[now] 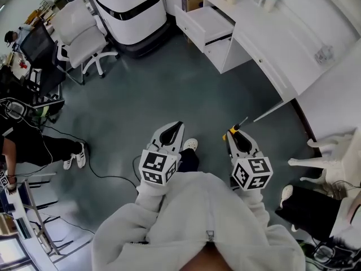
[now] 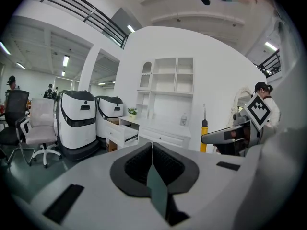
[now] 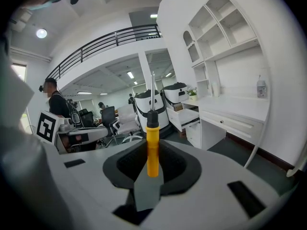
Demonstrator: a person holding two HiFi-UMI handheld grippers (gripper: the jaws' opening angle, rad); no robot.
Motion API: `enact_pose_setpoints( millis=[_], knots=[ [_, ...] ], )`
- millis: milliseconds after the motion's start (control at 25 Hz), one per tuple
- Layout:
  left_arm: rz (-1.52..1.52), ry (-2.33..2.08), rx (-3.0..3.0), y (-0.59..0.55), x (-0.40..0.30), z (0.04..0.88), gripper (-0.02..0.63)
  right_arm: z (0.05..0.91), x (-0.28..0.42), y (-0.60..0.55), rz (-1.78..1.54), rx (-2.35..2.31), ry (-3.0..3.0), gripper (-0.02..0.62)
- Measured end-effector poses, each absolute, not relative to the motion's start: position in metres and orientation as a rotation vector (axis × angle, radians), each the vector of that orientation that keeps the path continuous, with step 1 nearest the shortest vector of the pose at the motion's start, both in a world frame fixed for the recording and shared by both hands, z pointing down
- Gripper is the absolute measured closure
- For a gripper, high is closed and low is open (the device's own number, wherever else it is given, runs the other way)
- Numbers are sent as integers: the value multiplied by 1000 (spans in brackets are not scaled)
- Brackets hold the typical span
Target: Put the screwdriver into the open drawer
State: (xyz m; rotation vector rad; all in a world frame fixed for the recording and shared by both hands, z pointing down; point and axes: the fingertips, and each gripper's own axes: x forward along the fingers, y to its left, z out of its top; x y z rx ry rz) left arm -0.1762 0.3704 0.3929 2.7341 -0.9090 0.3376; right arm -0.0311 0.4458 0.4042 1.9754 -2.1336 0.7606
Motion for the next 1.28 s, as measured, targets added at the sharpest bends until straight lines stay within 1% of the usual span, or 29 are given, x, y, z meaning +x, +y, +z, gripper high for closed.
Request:
enact_pose_setpoints(
  millis=[520, 800, 1280],
  knots=[
    [341, -911, 2750, 265, -153, 383, 587, 391, -5, 343, 729, 1977, -2124, 508],
    [350, -890, 2773, 213, -145, 383, 586, 388, 8, 292, 779, 2048, -2125, 508],
    [357, -839, 2805, 150, -139, 388, 586, 397, 11, 237, 743, 2094, -2059, 508]
  ],
)
